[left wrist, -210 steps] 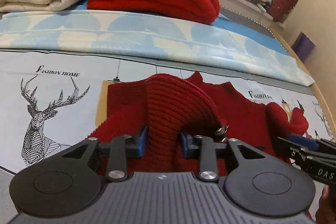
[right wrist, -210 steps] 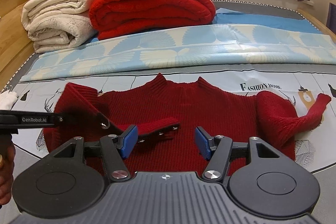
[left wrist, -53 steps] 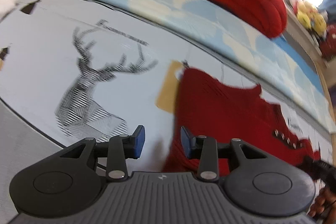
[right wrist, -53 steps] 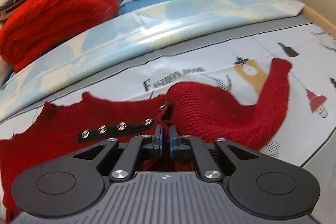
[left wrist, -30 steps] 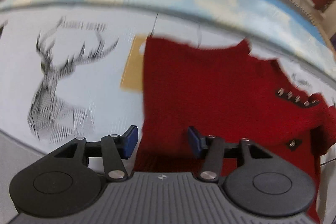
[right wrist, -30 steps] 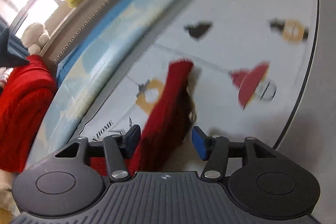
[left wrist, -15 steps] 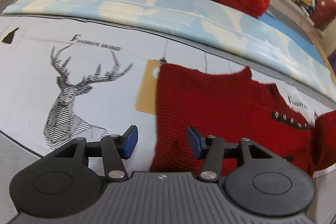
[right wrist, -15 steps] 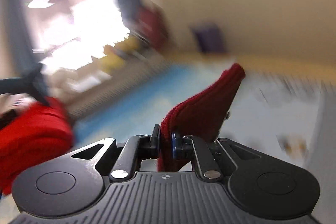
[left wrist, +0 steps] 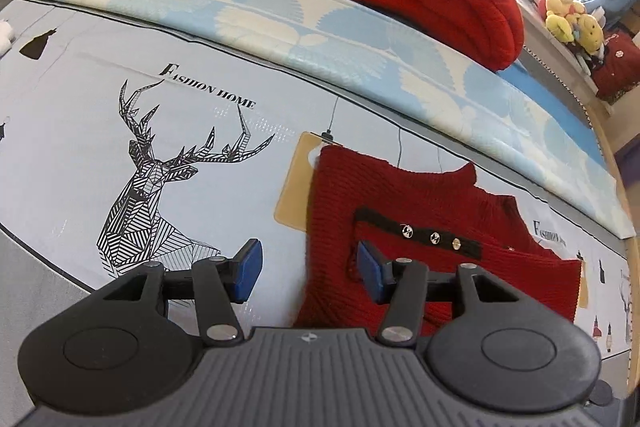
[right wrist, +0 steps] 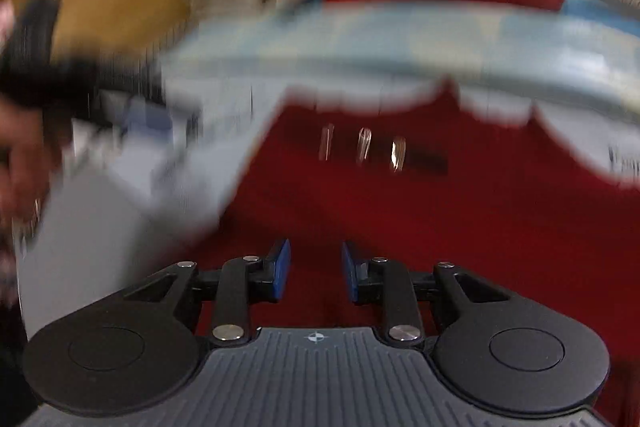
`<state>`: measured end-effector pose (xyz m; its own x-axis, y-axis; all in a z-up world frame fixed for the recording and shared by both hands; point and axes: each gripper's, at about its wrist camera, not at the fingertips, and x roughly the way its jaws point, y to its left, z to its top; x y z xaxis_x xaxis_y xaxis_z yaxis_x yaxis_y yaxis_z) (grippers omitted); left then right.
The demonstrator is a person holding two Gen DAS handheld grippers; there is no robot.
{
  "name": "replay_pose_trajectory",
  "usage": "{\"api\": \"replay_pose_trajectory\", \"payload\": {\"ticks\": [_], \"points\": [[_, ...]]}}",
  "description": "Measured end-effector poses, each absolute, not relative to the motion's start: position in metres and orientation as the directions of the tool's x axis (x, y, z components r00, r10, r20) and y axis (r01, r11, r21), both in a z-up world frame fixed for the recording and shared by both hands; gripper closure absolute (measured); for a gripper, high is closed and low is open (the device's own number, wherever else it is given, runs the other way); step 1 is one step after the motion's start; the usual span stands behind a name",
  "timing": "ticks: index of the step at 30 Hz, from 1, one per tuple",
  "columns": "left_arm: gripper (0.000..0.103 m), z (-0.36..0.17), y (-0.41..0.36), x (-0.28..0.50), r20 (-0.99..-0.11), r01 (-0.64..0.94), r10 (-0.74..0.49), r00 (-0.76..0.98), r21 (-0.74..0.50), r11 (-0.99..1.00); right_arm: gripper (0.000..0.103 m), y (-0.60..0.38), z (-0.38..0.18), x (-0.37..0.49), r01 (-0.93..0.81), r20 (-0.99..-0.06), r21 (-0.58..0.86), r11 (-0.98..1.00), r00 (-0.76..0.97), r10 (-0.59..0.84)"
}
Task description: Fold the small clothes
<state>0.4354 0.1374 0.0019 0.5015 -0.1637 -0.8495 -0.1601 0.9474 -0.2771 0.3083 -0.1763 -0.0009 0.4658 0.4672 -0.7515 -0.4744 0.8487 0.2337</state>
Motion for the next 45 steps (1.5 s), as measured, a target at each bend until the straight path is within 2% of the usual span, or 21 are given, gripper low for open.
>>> {"api": "replay_pose_trajectory", "payload": {"ticks": [1,4,7,9,11,13,15,19,24,27,28,29,30,31,32,33,38,43,45], "points": [[0.045,0.003,0.137,0.435,-0.847,-0.154,-0.168,0.504,-0.279,0.948,0.071,-0.184,0.007,0.302,-0.472,-0.751,0.208,0.857,0.484,0.449],[0.045,0.002,0.134,0.434,-0.850,-0.145,-0.168,0.500,-0.274,0.951,0.060,-0.222,0.031,0.291,-0.416,-0.745,0.157,0.896,0.545,0.384],[0.045,-0.005,0.128,0.434,-0.855,-0.143,-0.168,0.491,-0.270,0.952,0.049,-0.267,0.049,0.287,-0.311,-0.724,0.078,0.947,0.636,0.269],[0.045,-0.010,0.123,0.435,-0.851,-0.138,-0.185,0.492,-0.285,0.948,0.043,-0.295,0.046,0.283,-0.206,-0.712,0.082,0.975,0.673,0.202],[0.045,-0.017,0.115,0.435,-0.843,-0.124,-0.212,0.495,-0.310,0.942,0.043,-0.322,0.032,0.283,-0.095,-0.727,0.101,0.990,0.673,0.139],[0.045,-0.024,0.106,0.436,-0.830,-0.107,-0.234,0.506,-0.329,0.938,0.043,-0.333,0.012,0.292,-0.031,-0.784,0.032,0.999,0.619,0.044],[0.045,-0.029,0.097,0.439,-0.817,-0.090,-0.242,0.524,-0.335,0.938,0.042,-0.331,-0.003,0.298,-0.032,-0.795,-0.054,0.998,0.606,-0.023],[0.033,-0.045,0.082,0.448,-0.814,-0.065,-0.224,0.536,-0.304,0.950,0.040,-0.327,-0.039,0.313,-0.064,-0.846,-0.123,0.990,0.528,-0.071],[0.033,-0.070,0.075,0.454,-0.834,-0.043,-0.204,0.512,-0.262,0.964,0.039,-0.318,-0.056,0.327,-0.046,-0.833,-0.210,0.977,0.532,-0.154],[0.045,-0.075,0.071,0.456,-0.841,-0.033,-0.173,0.513,-0.221,0.975,0.042,-0.319,-0.057,0.333,-0.002,-0.824,-0.224,0.975,0.534,-0.188],[0.057,-0.073,0.070,0.456,-0.844,-0.034,-0.157,0.513,-0.203,0.979,0.044,-0.318,-0.056,0.333,0.008,-0.824,-0.230,0.973,0.531,-0.199],[0.069,-0.071,0.070,0.457,-0.847,-0.032,-0.145,0.512,-0.188,0.982,0.052,-0.322,-0.055,0.334,0.012,-0.826,-0.221,0.975,0.529,-0.194],[0.074,-0.069,0.070,0.457,-0.849,-0.026,-0.138,0.510,-0.176,0.984,0.063,-0.325,-0.058,0.336,0.011,-0.831,-0.203,0.979,0.527,-0.178],[0.083,-0.067,0.070,0.458,-0.849,-0.021,-0.132,0.511,-0.165,0.986,0.066,-0.325,-0.058,0.336,0.009,-0.834,-0.193,0.981,0.525,-0.169],[0.096,-0.064,0.071,0.457,-0.849,-0.015,-0.124,0.514,-0.154,0.988,0.069,-0.325,-0.057,0.335,0.012,-0.833,-0.191,0.982,0.527,-0.168],[0.103,-0.060,0.071,0.457,-0.848,-0.011,-0.110,0.518,-0.136,0.991,0.070,-0.324,-0.057,0.335,0.013,-0.833,-0.191,0.982,0.528,-0.169],[0.103,-0.033,0.083,0.450,-0.822,-0.028,-0.108,0.559,-0.149,0.988,0.071,-0.321,-0.055,0.334,0.019,-0.843,-0.182,0.983,0.511,-0.166],[0.101,-0.021,0.094,0.448,-0.813,-0.045,-0.111,0.571,-0.167,0.985,0.063,-0.327,-0.048,0.331,0.050,-0.851,-0.141,0.989,0.504,-0.147],[0.073,-0.029,0.099,0.451,-0.801,-0.064,-0.144,0.581,-0.222,0.973,0.060,-0.327,-0.043,0.330,0.057,-0.850,-0.119,0.991,0.510,-0.131]]}}
